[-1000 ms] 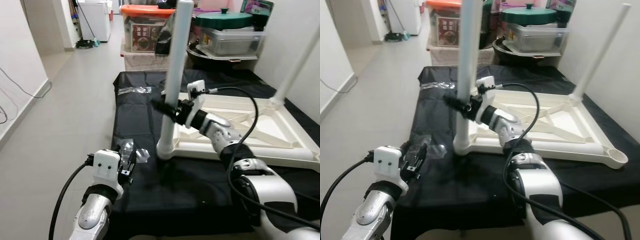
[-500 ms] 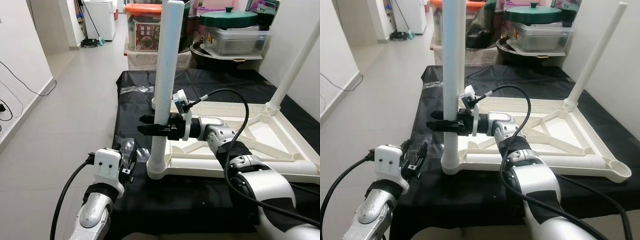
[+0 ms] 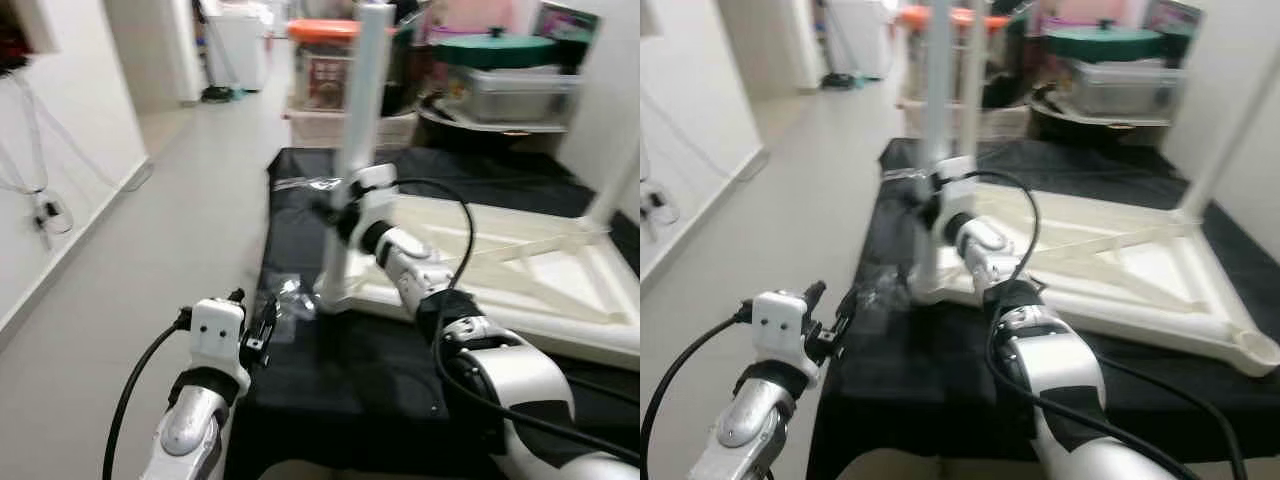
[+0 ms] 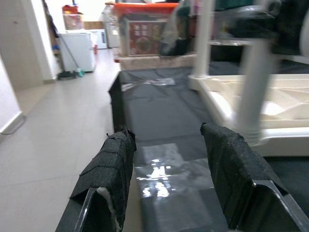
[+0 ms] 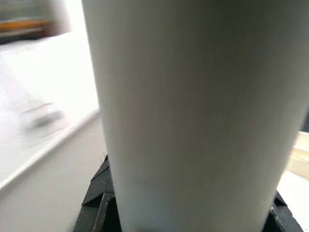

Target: Building children table

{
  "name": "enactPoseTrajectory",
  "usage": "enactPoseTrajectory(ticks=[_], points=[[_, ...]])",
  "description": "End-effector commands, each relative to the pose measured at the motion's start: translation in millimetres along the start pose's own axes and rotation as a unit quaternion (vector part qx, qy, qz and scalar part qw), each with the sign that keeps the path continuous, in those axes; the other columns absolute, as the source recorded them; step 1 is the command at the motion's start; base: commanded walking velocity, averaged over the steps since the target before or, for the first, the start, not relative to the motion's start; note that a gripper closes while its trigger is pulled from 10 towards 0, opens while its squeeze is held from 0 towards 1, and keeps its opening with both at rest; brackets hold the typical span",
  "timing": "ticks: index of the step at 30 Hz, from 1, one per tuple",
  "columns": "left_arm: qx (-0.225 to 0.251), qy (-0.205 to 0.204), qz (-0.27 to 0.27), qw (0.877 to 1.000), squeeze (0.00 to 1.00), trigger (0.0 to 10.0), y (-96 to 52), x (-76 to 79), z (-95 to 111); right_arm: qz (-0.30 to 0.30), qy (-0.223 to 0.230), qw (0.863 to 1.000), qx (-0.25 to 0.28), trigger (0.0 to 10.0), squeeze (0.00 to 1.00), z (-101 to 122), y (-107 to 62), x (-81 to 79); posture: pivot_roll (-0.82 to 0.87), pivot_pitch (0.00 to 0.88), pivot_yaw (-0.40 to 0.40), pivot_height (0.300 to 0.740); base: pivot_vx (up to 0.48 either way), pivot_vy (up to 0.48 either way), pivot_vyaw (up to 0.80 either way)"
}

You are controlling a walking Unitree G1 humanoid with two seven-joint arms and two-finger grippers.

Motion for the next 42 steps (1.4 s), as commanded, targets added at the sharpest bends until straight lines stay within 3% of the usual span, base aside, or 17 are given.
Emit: enactPoseTrajectory(ticks=[1,8,9,11,12,13,18,19,24,27,28,30,31,32,35,39,42], points=[[-0.007,-0.001,0.000,1.000,0.00,10.0,-1.1,-1.0,-5,-0.169,0.039,0.984,-0.048,0.0,0.00,-35,-16.5,56.2,0.04,0.000,-0.031,0.740,0.000,0.000,0.00],[-0.010,0.000,0.005,1.000,0.00,10.0,-3.5,-3.5,-6,-0.215,0.064,0.974,-0.038,0.0,0.00,-34,-19.9,55.1,0.04,0.000,-0.039,0.740,0.000,0.000,0.00],[-0.010,-0.001,0.002,1.000,0.00,10.0,-2.7,-2.0,-6,-0.176,0.058,0.982,-0.023,9.1,0.00,-28,-15.4,38.9,0.02,0.000,-0.030,0.740,0.000,0.000,0.00],[-0.010,-0.001,0.000,1.000,0.00,10.0,-2.0,-0.9,-6,-0.154,0.053,0.987,-0.013,9.1,0.00,-24,-13.0,27.4,0.02,0.000,-0.030,0.740,0.000,0.000,0.00],[-0.009,-0.004,-0.004,1.000,0.00,10.0,-0.9,2.4,-6,-0.103,0.041,0.994,0.013,10.0,0.00,-15,-9.3,2.9,0.02,0.000,-0.030,0.740,0.000,0.000,0.00],[-0.009,-0.004,-0.005,1.000,0.00,10.0,-0.8,3.0,-6,-0.093,0.043,0.995,0.020,10.0,1.00,-13,-9.0,-2.9,0.02,0.000,-0.030,0.740,0.000,0.000,0.00],[-0.010,-0.004,-0.006,1.000,0.00,10.0,-1.6,3.1,-7,-0.058,0.026,0.997,0.052,10.0,1.00,-2,-8.6,-13.4,0.02,0.000,-0.029,0.740,0.000,0.000,0.00],[-0.010,-0.004,-0.005,1.000,0.00,10.0,-1.4,2.6,-6,-0.029,0.041,0.997,0.058,10.0,0.00,2,-6.9,-17.5,0.02,0.000,-0.029,0.740,0.000,0.000,0.00],[-0.009,-0.004,-0.004,1.000,0.00,10.0,-1.2,1.6,-5,0.055,0.084,0.993,0.058,10.0,0.00,9,-4.2,-31.1,0.02,0.000,-0.032,0.740,0.000,0.000,0.00],[-0.009,-0.003,-0.004,1.000,0.00,10.0,-0.8,1.7,-5,0.226,0.106,0.968,0.034,10.0,0.00,8,-10.7,-56.5,0.02,0.000,-0.030,0.740,0.000,0.000,0.00],[-0.009,-0.003,-0.004,1.000,0.00,10.0,-0.8,1.7,-5,0.226,0.106,0.968,0.034,10.0,0.00,8,-10.7,-56.5,0.02,0.000,-0.030,0.740,0.000,0.000,0.00],[-0.008,-0.003,-0.004,1.000,0.00,10.0,-0.6,2.0,-4,0.349,0.088,0.933,0.013,10.0,0.00,3,-24.8,-70.6,0.02,0.000,-0.030,0.740,0.000,0.000,0.00],[-0.008,-0.003,-0.004,1.000,0.00,10.0,-0.6,2.0,-4,0.349,0.088,0.933,0.013,10.0,0.00,3,-24.8,-70.6,0.02,0.000,-0.030,0.740,0.000,0.000,0.00],[-0.007,-0.002,-0.004,1.000,0.00,10.0,-0.7,2.0,-4,0.447,0.060,0.893,-0.010,10.0,0.00,-4,-41.2,-80.9,0.03,0.000,-0.036,0.740,0.000,0.000,0.00],[-0.007,-0.002,-0.003,1.000,0.00,10.0,-0.7,2.0,-3,0.483,0.053,0.874,-0.016,10.0,0.00,-6,-48.1,-84.5,0.03,0.000,-0.036,0.740,0.000,0.000,0.00],[-0.007,-0.002,-0.003,1.000,0.00,10.0,-1.0,3.1,-3,0.598,0.051,0.799,-0.044,10.0,0.00,-6,-71.4,-97.5,0.03,0.000,-0.041,0.740,0.000,0.000,0.00],[-0.007,-0.003,-0.004,1.000,0.00,10.0,-1.0,3.3,-3,0.618,0.034,0.783,-0.053,10.0,0.00,-8,-75.6,-101.7,0.03,0.000,-0.041,0.740,0.000,0.000,0.00]])
Point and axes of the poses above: a point about 5 cm out from each wrist's last joint towards the gripper, its own y axis pointing out of the wrist towards the gripper, its own z axis along the axis of the wrist's last joint, x = y × z, the point moved 5 cm from there along y, pointing out of the wrist towards the gripper, and after that the axes turned 4 degrees about -y, right-handed, at the moved point
